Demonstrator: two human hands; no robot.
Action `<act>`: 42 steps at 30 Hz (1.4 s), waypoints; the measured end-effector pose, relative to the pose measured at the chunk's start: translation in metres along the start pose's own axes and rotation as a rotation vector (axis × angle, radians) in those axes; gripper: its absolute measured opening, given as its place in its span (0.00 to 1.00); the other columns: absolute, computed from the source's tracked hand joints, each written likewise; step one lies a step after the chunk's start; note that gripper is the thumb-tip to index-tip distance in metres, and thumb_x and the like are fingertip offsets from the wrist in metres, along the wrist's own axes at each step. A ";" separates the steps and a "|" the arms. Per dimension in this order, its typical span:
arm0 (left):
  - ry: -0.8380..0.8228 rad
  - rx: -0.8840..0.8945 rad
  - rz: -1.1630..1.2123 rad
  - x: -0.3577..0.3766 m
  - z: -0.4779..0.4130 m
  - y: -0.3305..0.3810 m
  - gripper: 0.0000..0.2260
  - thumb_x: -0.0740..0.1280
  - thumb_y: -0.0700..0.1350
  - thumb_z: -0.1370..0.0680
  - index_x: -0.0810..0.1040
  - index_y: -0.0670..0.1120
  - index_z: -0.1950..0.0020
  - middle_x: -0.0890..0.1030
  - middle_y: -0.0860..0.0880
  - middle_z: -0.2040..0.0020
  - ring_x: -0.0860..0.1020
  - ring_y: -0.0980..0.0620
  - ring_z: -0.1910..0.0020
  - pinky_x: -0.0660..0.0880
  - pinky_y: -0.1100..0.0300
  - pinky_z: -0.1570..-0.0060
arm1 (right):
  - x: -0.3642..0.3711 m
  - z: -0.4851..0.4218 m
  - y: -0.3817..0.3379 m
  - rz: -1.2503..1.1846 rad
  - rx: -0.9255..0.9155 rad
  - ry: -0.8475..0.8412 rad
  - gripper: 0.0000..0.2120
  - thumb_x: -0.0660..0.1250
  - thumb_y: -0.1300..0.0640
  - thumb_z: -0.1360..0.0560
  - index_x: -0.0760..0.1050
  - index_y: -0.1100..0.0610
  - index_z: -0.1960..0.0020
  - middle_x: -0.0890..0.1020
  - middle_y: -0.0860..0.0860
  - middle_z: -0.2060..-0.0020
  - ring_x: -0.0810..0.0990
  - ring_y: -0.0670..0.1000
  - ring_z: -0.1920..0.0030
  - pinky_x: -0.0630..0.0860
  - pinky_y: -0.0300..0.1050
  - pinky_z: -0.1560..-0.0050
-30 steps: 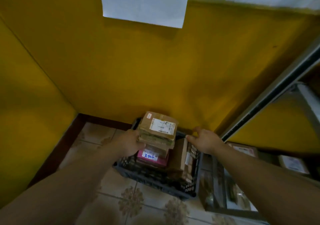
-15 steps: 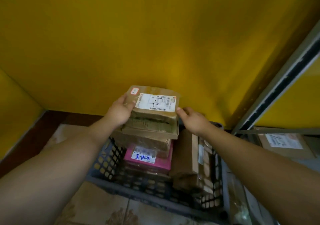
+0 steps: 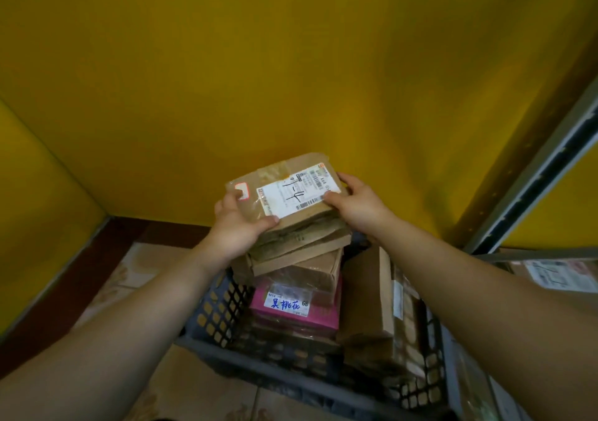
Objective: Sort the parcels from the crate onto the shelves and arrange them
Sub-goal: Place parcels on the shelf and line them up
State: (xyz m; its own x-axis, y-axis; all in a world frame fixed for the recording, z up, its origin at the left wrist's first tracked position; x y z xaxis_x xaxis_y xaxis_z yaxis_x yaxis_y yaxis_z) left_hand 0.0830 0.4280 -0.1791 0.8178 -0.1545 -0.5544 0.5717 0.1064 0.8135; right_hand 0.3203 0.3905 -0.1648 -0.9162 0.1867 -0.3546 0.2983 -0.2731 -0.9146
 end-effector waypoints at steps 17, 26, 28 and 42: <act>-0.266 -0.038 0.183 0.021 0.017 0.000 0.16 0.70 0.45 0.23 0.71 0.51 0.38 0.78 0.55 0.52 0.77 0.56 0.55 0.74 0.59 0.57 | 0.015 0.017 0.006 -0.034 0.026 0.115 0.29 0.66 0.58 0.20 0.60 0.56 0.22 0.75 0.53 0.32 0.76 0.56 0.36 0.74 0.50 0.37; -0.329 -0.007 0.400 0.022 0.019 0.004 0.24 0.69 0.39 0.23 0.61 0.59 0.36 0.78 0.51 0.42 0.80 0.49 0.47 0.78 0.52 0.51 | 0.019 0.024 -0.005 -0.218 -0.133 0.127 0.38 0.65 0.65 0.21 0.51 0.44 0.20 0.77 0.45 0.42 0.79 0.46 0.47 0.79 0.39 0.54; -0.327 0.001 0.419 0.019 0.019 -0.001 0.28 0.69 0.38 0.23 0.60 0.63 0.35 0.80 0.54 0.45 0.80 0.50 0.46 0.77 0.48 0.44 | 0.026 0.024 -0.011 -0.211 -0.158 0.090 0.39 0.66 0.65 0.21 0.50 0.43 0.20 0.75 0.43 0.44 0.79 0.41 0.52 0.79 0.39 0.55; -0.019 0.042 0.439 -0.068 0.019 -0.062 0.41 0.70 0.42 0.23 0.46 0.65 0.23 0.73 0.53 0.31 0.77 0.48 0.37 0.71 0.42 0.35 | 0.036 0.003 0.069 0.391 0.320 0.143 0.46 0.67 0.36 0.25 0.46 0.53 0.19 0.57 0.63 0.24 0.58 0.66 0.25 0.62 0.59 0.29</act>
State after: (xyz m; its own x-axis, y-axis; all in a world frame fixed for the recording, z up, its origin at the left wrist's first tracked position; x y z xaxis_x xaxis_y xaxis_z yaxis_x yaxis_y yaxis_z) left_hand -0.0089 0.4133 -0.1883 0.9809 -0.1218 -0.1516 0.1668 0.1257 0.9780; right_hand 0.3068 0.3752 -0.2399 -0.7003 0.1337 -0.7012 0.4938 -0.6186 -0.6111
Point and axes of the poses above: each hand's wrist, its own z-axis away from the middle knuckle, its own x-axis out of the palm, y = z × x, the point moved 9 cm from there along -z, towards the middle knuckle
